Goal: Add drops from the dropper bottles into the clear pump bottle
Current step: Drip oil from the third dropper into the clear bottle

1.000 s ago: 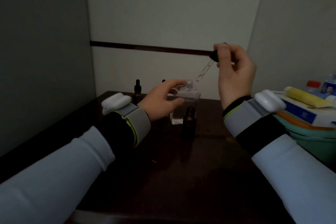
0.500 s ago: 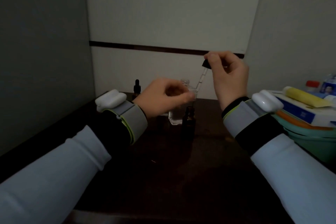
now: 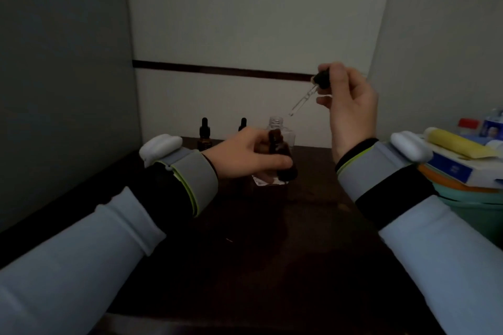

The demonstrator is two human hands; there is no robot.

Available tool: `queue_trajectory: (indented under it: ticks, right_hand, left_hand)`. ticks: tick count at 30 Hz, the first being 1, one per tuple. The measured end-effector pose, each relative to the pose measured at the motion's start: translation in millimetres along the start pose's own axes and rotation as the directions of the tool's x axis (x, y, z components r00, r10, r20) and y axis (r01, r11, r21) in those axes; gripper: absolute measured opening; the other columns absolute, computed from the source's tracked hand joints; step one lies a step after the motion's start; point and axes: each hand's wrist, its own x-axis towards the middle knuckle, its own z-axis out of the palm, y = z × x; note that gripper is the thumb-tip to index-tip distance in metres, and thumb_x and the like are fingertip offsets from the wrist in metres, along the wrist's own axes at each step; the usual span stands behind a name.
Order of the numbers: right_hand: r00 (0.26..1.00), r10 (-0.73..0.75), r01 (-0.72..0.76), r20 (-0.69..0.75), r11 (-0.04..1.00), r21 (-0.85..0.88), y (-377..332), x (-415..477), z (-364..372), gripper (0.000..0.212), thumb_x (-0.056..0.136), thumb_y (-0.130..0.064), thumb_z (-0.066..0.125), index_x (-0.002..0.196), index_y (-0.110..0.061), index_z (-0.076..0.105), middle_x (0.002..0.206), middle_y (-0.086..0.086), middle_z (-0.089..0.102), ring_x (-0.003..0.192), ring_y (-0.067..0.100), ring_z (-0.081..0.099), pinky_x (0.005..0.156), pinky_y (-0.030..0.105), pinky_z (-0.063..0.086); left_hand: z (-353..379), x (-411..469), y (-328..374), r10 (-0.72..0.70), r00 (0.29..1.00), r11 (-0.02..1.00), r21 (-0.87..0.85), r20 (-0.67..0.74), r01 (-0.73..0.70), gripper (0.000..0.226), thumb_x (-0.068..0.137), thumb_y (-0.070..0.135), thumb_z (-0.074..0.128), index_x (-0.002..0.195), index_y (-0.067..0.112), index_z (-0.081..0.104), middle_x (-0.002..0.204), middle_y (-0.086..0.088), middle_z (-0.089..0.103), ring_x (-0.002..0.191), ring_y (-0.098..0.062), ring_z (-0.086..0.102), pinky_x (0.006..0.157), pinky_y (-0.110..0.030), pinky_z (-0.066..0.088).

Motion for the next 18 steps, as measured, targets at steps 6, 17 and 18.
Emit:
queue_trajectory:
  ticks: [6,17,18]
  right_hand:
    - [0.997,0.067,-0.069,0.036,0.997,0.047,-0.3,-0.5,0.7,0.023,0.099,-0.022,0.045,0.085,-0.020,0.063,0.078,-0.002,0.067,0.067,0.002,0.057,0.060,0.017,0.045]
    - [0.996,0.068,-0.069,0.065,0.998,0.005,-3.8,-3.1,2.1,0.019,0.096,-0.017,0.051,0.082,-0.015,0.063,0.074,-0.001,0.064,0.061,-0.005,0.057,0.058,0.014,0.043]
    - [0.996,0.068,-0.068,0.065,0.998,0.002,-4.1,-3.1,1.9,0.019,0.096,-0.017,0.051,0.082,-0.015,0.063,0.074,-0.002,0.064,0.061,-0.005,0.056,0.058,0.014,0.043]
  left_hand:
    - [4.4,0.5,-3.1,0.009,0.999,0.992,-0.126,0.053,-0.002,0.024,0.091,0.007,0.055,0.114,0.014,0.055,0.111,-0.002,0.058,0.102,-0.018,0.061,0.068,-0.030,0.060]
    - [5.6,-0.4,-4.9,0.060,0.993,0.996,-0.072,0.104,-0.053,0.017,0.089,0.011,0.057,0.103,0.021,0.058,0.107,0.004,0.058,0.096,-0.016,0.064,0.071,-0.034,0.060]
    - [5.4,0.1,-5.5,0.065,0.992,0.996,-0.069,0.105,-0.058,0.018,0.089,0.011,0.057,0.103,0.022,0.058,0.107,0.004,0.058,0.097,-0.016,0.063,0.071,-0.035,0.060]
